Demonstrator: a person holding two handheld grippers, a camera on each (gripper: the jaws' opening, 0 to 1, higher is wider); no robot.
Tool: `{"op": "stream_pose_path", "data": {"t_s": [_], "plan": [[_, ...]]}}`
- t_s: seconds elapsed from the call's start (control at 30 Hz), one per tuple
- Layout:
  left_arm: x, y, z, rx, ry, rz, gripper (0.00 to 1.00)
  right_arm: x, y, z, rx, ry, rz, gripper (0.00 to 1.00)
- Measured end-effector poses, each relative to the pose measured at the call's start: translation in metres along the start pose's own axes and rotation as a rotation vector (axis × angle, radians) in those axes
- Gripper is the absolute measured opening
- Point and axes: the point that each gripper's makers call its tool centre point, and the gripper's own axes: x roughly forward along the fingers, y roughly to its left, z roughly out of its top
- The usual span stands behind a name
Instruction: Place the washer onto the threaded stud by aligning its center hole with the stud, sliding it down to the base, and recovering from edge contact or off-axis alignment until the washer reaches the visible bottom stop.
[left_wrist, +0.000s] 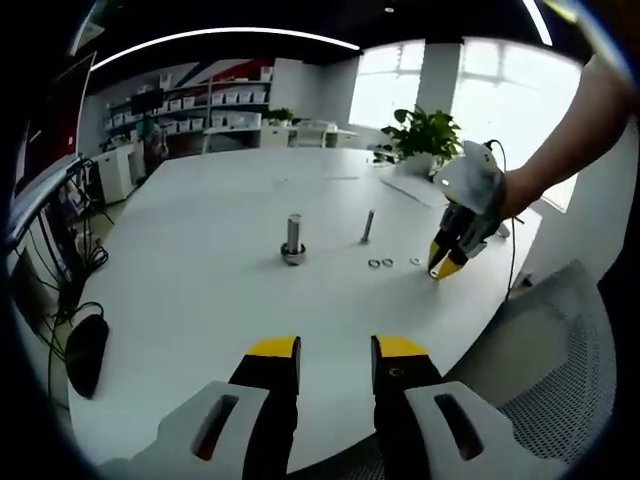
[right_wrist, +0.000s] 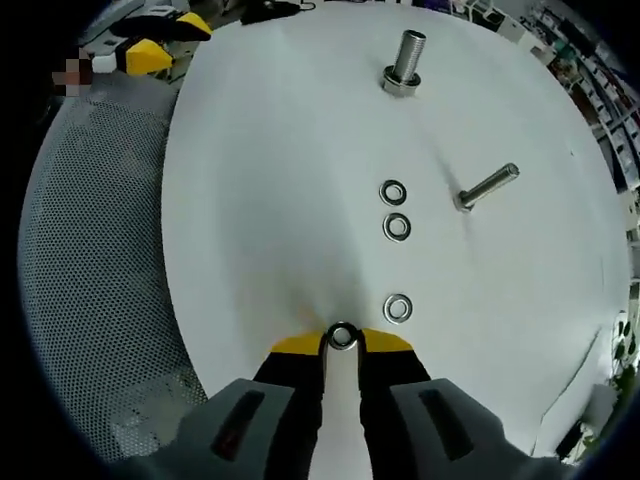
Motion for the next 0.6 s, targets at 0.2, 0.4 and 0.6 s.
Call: {"op": "stream_pose_path", "data": {"t_s": [0.2,0.4,0.6], "plan": [[0.000,0.001,0.000,-0.002,-0.003,0.003,0.26,0.001,0.000,0.001,0.023,-0.012,0.007,0.13],[-0.001,0.000,0.002,-0.007,-0.012,-0.002,0.26,-0.007,-0.008,0.015,0.101,-0.053,0.021,0.13],[0.000,-0.001,0.004,-0.008,-0.021,-0.007,0.26,-0.018,-0.025,0.034,0.108,-0.098,-0.004,0.13]]}}
